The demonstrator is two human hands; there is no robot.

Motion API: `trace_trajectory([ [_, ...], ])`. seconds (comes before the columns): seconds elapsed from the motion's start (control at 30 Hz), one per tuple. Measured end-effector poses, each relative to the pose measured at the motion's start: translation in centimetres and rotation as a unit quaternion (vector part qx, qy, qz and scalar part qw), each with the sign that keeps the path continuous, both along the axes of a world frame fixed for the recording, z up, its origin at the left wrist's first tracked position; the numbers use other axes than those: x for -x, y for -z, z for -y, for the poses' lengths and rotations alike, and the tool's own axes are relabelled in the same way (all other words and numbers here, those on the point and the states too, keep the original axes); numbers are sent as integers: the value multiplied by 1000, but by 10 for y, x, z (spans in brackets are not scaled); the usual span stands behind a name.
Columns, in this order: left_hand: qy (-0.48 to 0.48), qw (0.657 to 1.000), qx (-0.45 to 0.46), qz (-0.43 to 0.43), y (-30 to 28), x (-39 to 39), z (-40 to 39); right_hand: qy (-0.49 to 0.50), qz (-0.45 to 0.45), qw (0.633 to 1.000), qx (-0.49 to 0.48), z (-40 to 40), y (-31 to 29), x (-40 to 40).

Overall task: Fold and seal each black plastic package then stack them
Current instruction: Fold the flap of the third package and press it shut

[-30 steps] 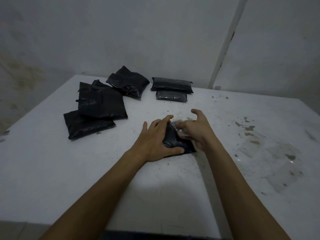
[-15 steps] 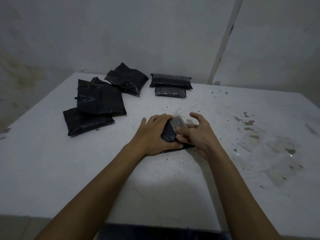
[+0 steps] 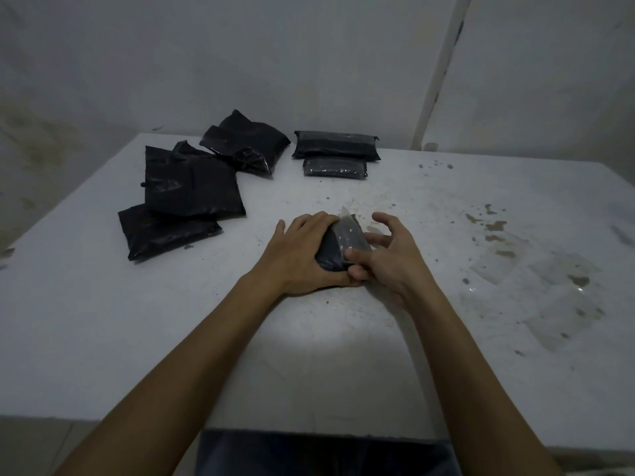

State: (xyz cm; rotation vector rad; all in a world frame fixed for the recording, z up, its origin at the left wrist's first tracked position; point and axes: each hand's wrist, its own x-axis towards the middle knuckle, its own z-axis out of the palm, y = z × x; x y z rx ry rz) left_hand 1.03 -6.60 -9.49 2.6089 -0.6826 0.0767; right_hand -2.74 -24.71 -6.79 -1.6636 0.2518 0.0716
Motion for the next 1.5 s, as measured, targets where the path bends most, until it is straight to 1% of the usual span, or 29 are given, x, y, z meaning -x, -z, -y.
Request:
trace_trajectory([
  [0.13, -3, 1000, -8, 1, 1, -1, 1, -6, 26, 999, 33, 2, -3, 7],
  [0.33, 2, 1000, -6, 1, 3, -2, -1, -9, 15, 1000, -12, 4, -3, 16],
  [0.43, 13, 1000, -2, -12, 2, -2, -1, -17, 17, 1000, 8, 6, -1, 18],
  [0.57, 25, 998, 32, -46, -1, -6, -6, -21, 1, 999, -46, 8, 1, 19],
  [0.63, 19, 997, 51, -56, -1, -8, -7, -23, 0, 999, -42, 8, 1, 20],
  [0.7, 9, 998, 48, -44, 1, -7, -6, -25, 1, 999, -27, 9, -2, 19],
  [0.8, 6, 999, 36, -29, 1, -5, -4, -26, 3, 1000, 9, 10, -5, 17],
  [0.93, 3, 999, 45, -28, 2, -3, -4, -6, 13, 998, 62, 12, -7, 8],
  [1.0, 2, 998, 47, -29, 2, -3, -4, 12, 26, 993, 116, 11, -8, 3],
  [1.13, -5, 998, 48, -37, 4, -3, -4, 26, 80, 964, 253, 1, -11, -17],
  [1.23, -5, 998, 51, -40, 5, -3, -4, 32, 95, 940, 326, -9, -6, -38],
  [1.4, 5, 997, 66, -32, 7, -4, -4, 30, 111, 903, 413, -18, -3, -63],
  [1.5, 4, 998, 54, -31, 7, -3, -4, 28, 95, 904, 415, -18, -4, -77],
])
